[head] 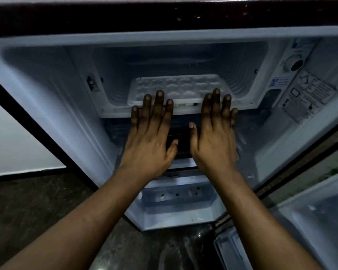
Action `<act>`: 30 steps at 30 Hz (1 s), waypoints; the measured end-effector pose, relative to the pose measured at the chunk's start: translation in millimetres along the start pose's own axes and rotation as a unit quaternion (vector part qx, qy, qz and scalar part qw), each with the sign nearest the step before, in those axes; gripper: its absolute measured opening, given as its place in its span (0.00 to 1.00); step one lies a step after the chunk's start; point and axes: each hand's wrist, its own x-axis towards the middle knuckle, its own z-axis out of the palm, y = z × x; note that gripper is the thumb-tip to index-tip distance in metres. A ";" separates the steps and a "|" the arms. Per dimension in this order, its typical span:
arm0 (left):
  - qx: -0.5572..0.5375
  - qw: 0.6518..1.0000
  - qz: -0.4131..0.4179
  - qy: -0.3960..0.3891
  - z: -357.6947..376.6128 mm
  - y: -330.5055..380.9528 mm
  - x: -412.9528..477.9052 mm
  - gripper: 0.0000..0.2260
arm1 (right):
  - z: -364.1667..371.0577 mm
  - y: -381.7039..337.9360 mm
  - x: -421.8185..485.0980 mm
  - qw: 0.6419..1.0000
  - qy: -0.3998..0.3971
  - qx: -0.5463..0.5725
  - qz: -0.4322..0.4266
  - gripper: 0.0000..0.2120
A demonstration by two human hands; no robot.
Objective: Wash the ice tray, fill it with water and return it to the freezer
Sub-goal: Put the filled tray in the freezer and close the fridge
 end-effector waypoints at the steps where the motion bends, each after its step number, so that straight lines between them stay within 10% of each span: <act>1: 0.002 1.000 0.001 -0.001 0.7 -1.5 2.1 0.42 | 2.2 0.9 2.0 1.000 -0.004 -0.002 -0.001 0.34; 18: -0.004 0.998 -0.024 -0.066 -6.7 -10.2 29.0 0.50 | 9.1 -0.1 25.4 0.997 -0.071 -0.005 0.007 0.39; 30: -0.048 0.971 0.048 -0.228 -62.8 -0.3 -18.4 0.50 | -80.9 -29.9 -29.3 0.957 -0.278 -0.019 0.080 0.46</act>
